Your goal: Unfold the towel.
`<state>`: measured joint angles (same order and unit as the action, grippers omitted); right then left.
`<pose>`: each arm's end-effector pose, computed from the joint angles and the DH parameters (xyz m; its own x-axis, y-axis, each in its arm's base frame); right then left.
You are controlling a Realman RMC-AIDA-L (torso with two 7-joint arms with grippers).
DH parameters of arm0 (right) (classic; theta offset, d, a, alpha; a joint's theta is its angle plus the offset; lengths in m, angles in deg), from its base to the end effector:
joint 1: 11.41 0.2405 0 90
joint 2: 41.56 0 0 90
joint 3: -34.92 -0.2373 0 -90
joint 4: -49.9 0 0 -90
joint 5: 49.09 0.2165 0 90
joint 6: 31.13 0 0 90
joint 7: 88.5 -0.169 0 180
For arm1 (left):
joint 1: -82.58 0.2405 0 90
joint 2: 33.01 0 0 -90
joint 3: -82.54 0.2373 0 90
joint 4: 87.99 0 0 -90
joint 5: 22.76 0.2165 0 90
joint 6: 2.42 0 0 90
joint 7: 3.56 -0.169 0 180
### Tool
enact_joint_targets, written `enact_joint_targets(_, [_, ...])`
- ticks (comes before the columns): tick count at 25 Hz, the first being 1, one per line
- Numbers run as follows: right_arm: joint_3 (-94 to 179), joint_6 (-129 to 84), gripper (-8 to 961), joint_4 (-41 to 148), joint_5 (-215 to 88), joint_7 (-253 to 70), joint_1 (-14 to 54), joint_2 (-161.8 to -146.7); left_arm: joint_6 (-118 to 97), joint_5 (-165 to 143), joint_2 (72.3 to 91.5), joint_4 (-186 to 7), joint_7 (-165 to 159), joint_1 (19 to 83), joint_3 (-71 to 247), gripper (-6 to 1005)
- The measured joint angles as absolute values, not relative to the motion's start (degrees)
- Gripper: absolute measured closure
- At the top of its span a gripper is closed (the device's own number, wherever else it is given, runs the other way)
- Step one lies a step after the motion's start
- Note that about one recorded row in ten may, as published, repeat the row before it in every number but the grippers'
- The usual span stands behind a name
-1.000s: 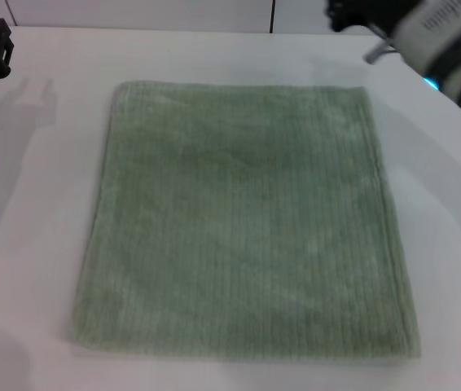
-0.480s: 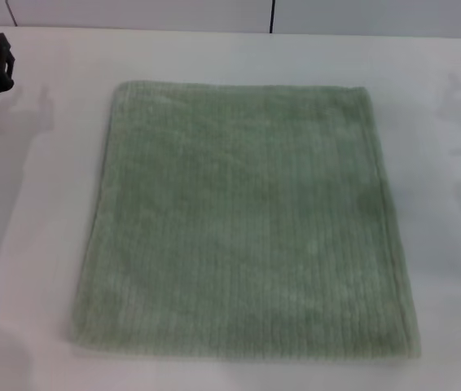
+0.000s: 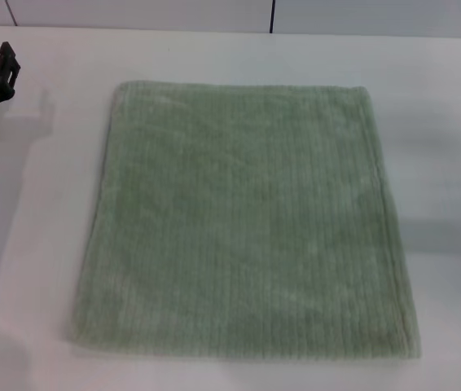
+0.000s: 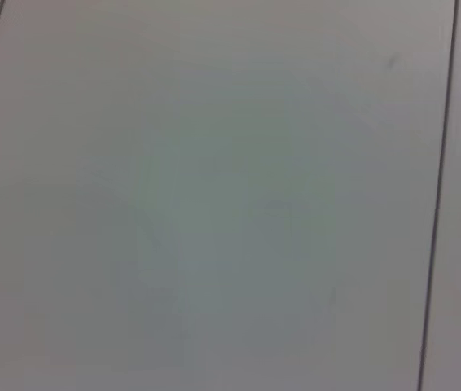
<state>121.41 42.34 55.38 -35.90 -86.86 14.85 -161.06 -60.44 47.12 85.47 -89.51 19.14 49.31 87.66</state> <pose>0.3208 0.3586 0.0432 0.8274 0.1986 -0.5254 -0.5432 0.0454 -0.8384 -0.3399 0.3895 0.0218 0.5976 0.0507 0.8002 0.8014 -0.0050 -0.5982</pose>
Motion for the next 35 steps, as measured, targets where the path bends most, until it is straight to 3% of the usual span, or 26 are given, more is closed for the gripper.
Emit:
enact_joint_targets(5, [118.9,44.3,728,54.9,-36.0,-87.2,14.4,-160.94,-60.2,47.0,85.47,-89.5,18.7,49.3,87.5,392])
enact_joint_targets(8, [117.5,44.5,495,54.9,-35.9,-87.4,14.2,-160.93,-60.4,47.0,85.52,-89.5,18.2,49.4,87.4,319])
enact_joint_targets(14, [115.7,44.6,288,55.3,-35.7,-87.4,13.8,-161.00,-60.5,47.0,85.55,-89.5,18.1,49.4,87.3,224])
enact_joint_targets(35, [115.8,42.5,290,55.3,-35.6,-87.5,15.3,-160.84,-60.0,47.0,85.64,-88.4,14.5,49.4,86.0,200])
